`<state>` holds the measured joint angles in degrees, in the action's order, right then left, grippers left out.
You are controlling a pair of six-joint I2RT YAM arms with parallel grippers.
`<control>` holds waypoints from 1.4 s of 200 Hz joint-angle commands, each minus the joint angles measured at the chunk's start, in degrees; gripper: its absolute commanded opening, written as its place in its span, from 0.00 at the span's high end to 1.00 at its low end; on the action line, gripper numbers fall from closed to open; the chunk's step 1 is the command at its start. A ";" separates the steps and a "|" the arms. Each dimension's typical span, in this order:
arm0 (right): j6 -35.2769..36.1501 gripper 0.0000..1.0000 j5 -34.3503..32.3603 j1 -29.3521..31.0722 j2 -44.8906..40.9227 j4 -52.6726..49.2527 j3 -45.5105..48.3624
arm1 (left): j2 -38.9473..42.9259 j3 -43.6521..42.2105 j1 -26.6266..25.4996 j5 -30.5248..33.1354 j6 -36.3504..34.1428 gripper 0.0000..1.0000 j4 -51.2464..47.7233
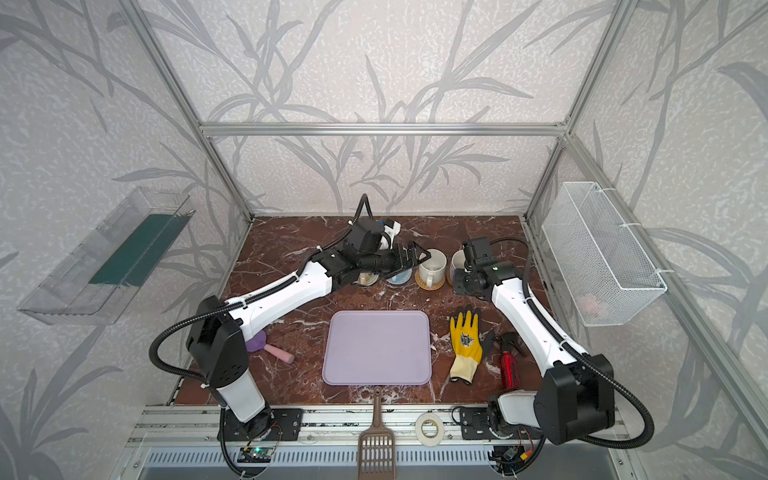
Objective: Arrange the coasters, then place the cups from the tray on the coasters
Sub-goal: 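Lift the lavender mug off the tray and carry it toward the wooden coaster, then lower the lavender mug onto the wooden coaster and open the right gripper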
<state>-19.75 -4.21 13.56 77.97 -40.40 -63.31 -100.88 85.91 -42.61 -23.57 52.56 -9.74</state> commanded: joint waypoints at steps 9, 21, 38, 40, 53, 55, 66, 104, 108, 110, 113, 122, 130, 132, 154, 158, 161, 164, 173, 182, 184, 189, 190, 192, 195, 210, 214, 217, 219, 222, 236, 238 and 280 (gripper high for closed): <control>-0.10 1.00 -2.60 -1.15 2.77 6.50 -4.50 | -1.85 3.68 -0.39 1.46 0.77 0.01 2.59; -0.11 1.00 -2.56 -1.58 4.35 7.40 -4.77 | -2.92 5.16 -0.65 2.01 0.54 0.01 2.18; -0.67 1.00 -2.72 -2.17 6.64 8.16 -5.16 | -4.52 8.14 -0.97 4.52 -0.99 0.01 -1.44; -0.72 1.00 -2.73 -2.25 6.88 8.26 -5.16 | -4.62 8.40 -1.05 4.97 -1.10 0.01 -1.91; -0.76 1.00 -3.00 -2.65 8.40 9.16 -5.25 | -5.15 9.01 -1.25 6.58 -1.45 0.01 -2.57; -0.70 1.00 -2.96 -2.73 8.64 9.37 -5.22 | -5.23 9.08 -1.25 6.56 -1.41 0.01 -2.50; -0.34 1.00 -2.91 -3.14 9.99 9.82 -5.55 | -5.87 9.34 -1.25 6.57 -1.01 0.01 -1.96; -1.04 1.00 -2.01 -4.33 13.68 10.35 -6.59 | -7.81 10.59 -1.50 6.86 -0.83 0.01 -1.97; -1.07 1.00 -1.87 -4.33 13.89 10.43 -6.65 | -7.91 10.66 -1.55 7.14 -0.91 0.01 -2.17; -1.17 1.00 -1.86 -4.31 14.12 10.41 -6.70 | -7.92 10.61 -1.54 7.31 -0.95 0.01 -2.29; -1.30 1.00 -1.86 -4.33 14.40 10.29 -6.88 | -8.00 10.73 -1.64 7.53 -1.12 0.01 -2.49; -1.30 1.00 -2.03 -4.29 14.98 10.41 -6.96 | -8.24 10.86 -1.79 8.11 -1.44 0.01 -3.21; -1.23 1.00 -2.14 -4.38 15.58 10.92 -6.91 | -8.28 10.62 -1.93 8.29 -1.37 0.01 -3.29; -1.23 1.00 -2.17 -4.34 15.73 11.06 -6.91 | -8.39 10.49 -1.92 8.35 -1.33 0.01 -3.23; -1.26 1.00 -2.30 -4.42 17.91 11.19 -8.25 | -8.49 9.20 -1.86 8.10 -0.53 0.01 -1.44; -1.19 1.00 -2.30 -4.42 18.34 11.12 -8.58 | -8.50 9.19 -1.92 8.18 -0.46 0.01 -1.43; -1.10 1.00 -2.23 -4.42 18.68 11.02 -8.89 | -8.54 9.23 -1.87 8.16 -0.56 0.01 -1.49; -1.05 1.00 -2.29 -4.42 19.01 10.78 -9.16 | -8.58 9.27 -1.87 8.14 -0.56 0.01 -1.51; -1.03 1.00 -2.55 -4.42 19.49 10.19 -9.98 | -8.54 9.24 -1.89 8.39 -0.59 0.01 -1.75; -1.12 1.00 -2.88 -4.42 19.50 10.39 -9.89 | -8.38 9.19 -1.89 8.53 -0.76 0.01 -1.85; -1.16 1.00 -3.01 -4.40 19.50 10.55 -9.83 | -8.37 9.19 -1.93 8.54 -0.78 0.01 -1.86; -1.18 1.00 -3.24 -4.42 19.50 10.94 -9.69 | -8.29 9.12 -1.93 8.63 -0.86 0.01 -1.95; -1.13 1.00 -3.30 -4.42 19.50 11.04 -9.62 | -8.33 9.11 -1.94 8.63 -0.87 0.01 -2.00; -1.16 1.00 -3.38 -4.42 19.45 11.15 -9.46 | -8.27 9.10 -1.95 8.70 -0.96 0.01 -2.03; -1.18 1.00 -3.42 -4.42 19.49 11.41 -9.32 | -8.21 9.10 -1.88 8.79 -1.04 0.01 -2.08; -1.17 1.00 -3.20 -4.42 20.24 11.91 -9.18 | -8.07 8.95 -1.89 8.85 -1.06 0.01 -2.07; -1.19 1.00 -2.95 -4.42 21.21 11.68 -9.34 | -8.02 8.86 -1.94 8.73 -1.09 0.01 -1.84; -1.26 1.00 -2.96 -4.41 21.48 11.55 -9.54 | -7.94 8.80 -1.90 8.74 -0.99 0.01 -1.80; -1.30 1.00 -2.92 -4.37 21.62 11.35 -9.61 | -8.00 8.76 -1.87 8.68 -0.88 0.01 -1.65; -1.34 1.00 -2.99 -4.42 21.83 11.17 -9.71 | -7.96 8.63 -1.86 8.64 -0.79 0.01 -1.42; -1.55 1.00 -2.92 -4.42 22.25 11.95 -9.06 | -8.00 8.52 -1.95 8.63 -0.53 0.01 -1.12; -1.53 1.00 -2.91 -4.42 22.29 12.06 -8.97 | -8.01 8.49 -2.06 8.59 -0.59 0.01 -1.13; -1.70 1.00 -2.82 -4.42 23.09 11.87 -9.22 | -8.09 8.49 -2.15 8.74 -0.78 0.01 -1.12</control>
<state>-21.02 -5.98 9.37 101.58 -31.24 -70.59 -109.08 94.65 -44.42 -15.90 52.10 -11.77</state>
